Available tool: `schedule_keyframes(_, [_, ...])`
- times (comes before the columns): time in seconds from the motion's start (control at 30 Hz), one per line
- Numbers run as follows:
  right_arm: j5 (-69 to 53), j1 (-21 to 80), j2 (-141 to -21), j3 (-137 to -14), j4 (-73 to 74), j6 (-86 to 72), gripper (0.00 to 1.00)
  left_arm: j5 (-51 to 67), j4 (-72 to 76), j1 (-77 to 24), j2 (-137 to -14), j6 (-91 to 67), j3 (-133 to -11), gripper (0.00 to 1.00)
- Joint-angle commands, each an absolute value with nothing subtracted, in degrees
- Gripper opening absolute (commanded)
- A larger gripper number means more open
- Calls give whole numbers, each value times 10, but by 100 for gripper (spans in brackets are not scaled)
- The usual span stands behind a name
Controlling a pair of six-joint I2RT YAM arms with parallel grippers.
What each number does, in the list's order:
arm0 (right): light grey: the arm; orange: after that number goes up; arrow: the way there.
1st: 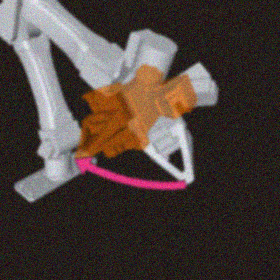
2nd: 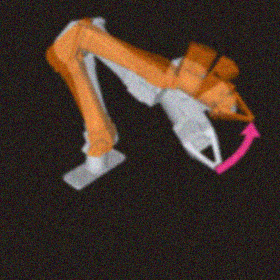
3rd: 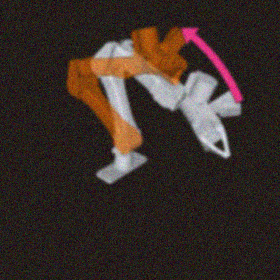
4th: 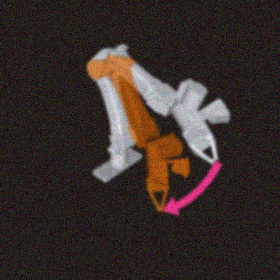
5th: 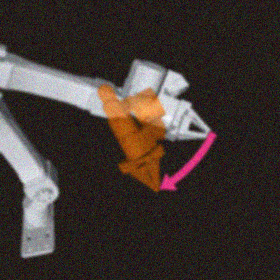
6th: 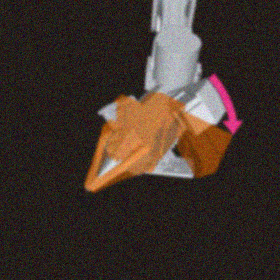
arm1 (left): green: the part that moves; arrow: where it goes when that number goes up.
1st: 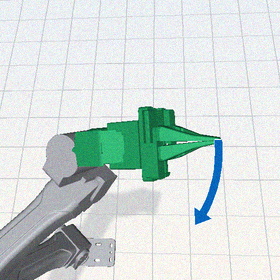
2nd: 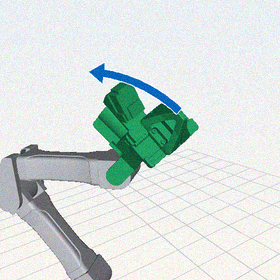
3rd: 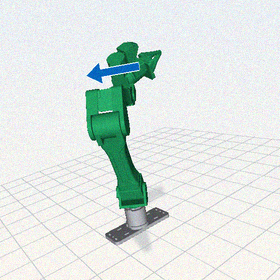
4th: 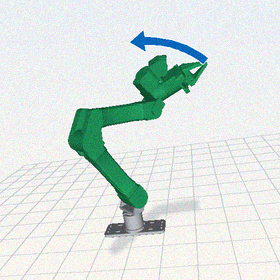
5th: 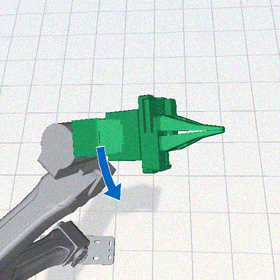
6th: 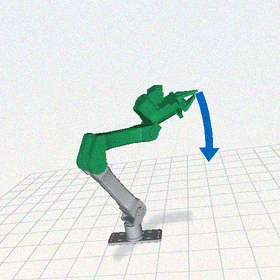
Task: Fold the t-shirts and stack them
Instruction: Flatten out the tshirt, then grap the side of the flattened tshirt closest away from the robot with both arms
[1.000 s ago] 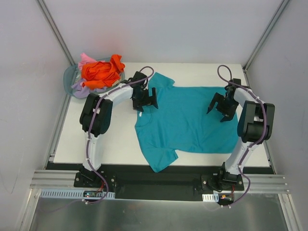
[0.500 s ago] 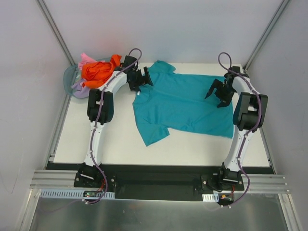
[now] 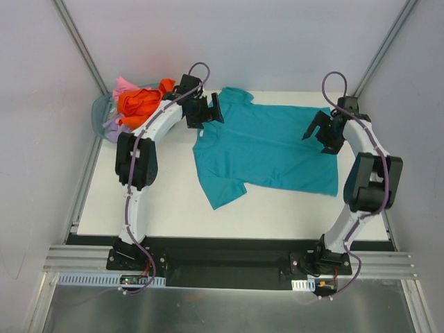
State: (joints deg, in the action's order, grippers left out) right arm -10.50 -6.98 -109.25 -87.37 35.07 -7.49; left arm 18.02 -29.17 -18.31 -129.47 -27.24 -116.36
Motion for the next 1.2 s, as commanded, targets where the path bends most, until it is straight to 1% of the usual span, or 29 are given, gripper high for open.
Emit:
schedule_keyframes(0.0, [-54, -79, -942, -738, 295, -132, 97, 122, -300, -242, -1080, -254, -994, 99])
schedule_keyframes(0.07, [-17, -90, -885, -675, 315, -172, 97, 93, -299, -275, -1030, -258, -920, 99])
schedule_keyframes(0.1, [-15, -104, -868, -653, 316, -180, 97, 84, -300, -286, -985, -270, -846, 99])
schedule_keyframes(0.17, [-7, -119, -811, -593, 314, -193, 97, 76, -299, -323, -946, -293, -776, 99])
schedule_keyframes(0.2, [-4, -131, -776, -578, 315, -192, 97, 76, -299, -337, -914, -319, -713, 99])
schedule_keyframes(0.27, [-10, -140, -749, -544, 320, -186, 97, 59, -298, -376, -886, -349, -658, 98])
schedule_keyframes(0.3, [-11, -144, -727, -539, 323, -184, 97, 53, -293, -387, -867, -378, -615, 95])
schedule_keyframes(0.4, [-11, -144, -706, -525, 337, -171, 97, 50, -266, -413, -851, -414, -560, 76])
schedule_keyframes(0.47, [-14, -144, -704, -523, 343, -165, 97, 57, -245, -417, -853, -419, -547, 64])
schedule_keyframes(0.63, [-16, -145, -705, -521, 347, -149, 97, 100, -203, -417, -907, -396, -551, 62])
schedule_keyframes(0.7, [-12, -147, -710, -525, 352, -149, 97, 105, -204, -417, -940, -387, -564, 56])
schedule_keyframes(0.73, [-13, -148, -712, -526, 354, -147, 97, 118, -204, -417, -950, -384, -569, 56])
schedule_keyframes(0.8, [-16, -151, -713, -526, 354, -147, 97, 126, -203, -417, -974, -378, -577, 47])
schedule_keyframes(0.87, [-13, -154, -713, -523, 356, -148, 97, 136, -204, -417, -984, -374, -579, 41])
schedule_keyframes(0.97, [-9, -164, -711, -515, 359, -151, 97, 119, -205, -420, -987, -373, -567, 37])
schedule_keyframes(1.0, [-10, -170, -710, -513, 359, -150, 97, 110, -207, -420, -985, -375, -559, 33])
schedule_keyframes(1.1, [-16, -181, -705, -498, 359, -154, 97, 77, -227, -432, -980, -381, -554, 5])
schedule_keyframes(1.13, [-18, -184, -701, -493, 361, -156, 97, 66, -235, -438, -977, -383, -552, 0])
schedule_keyframes(1.17, [-17, -187, -695, -480, 362, -157, 97, 54, -242, -446, -966, -389, -547, 0])
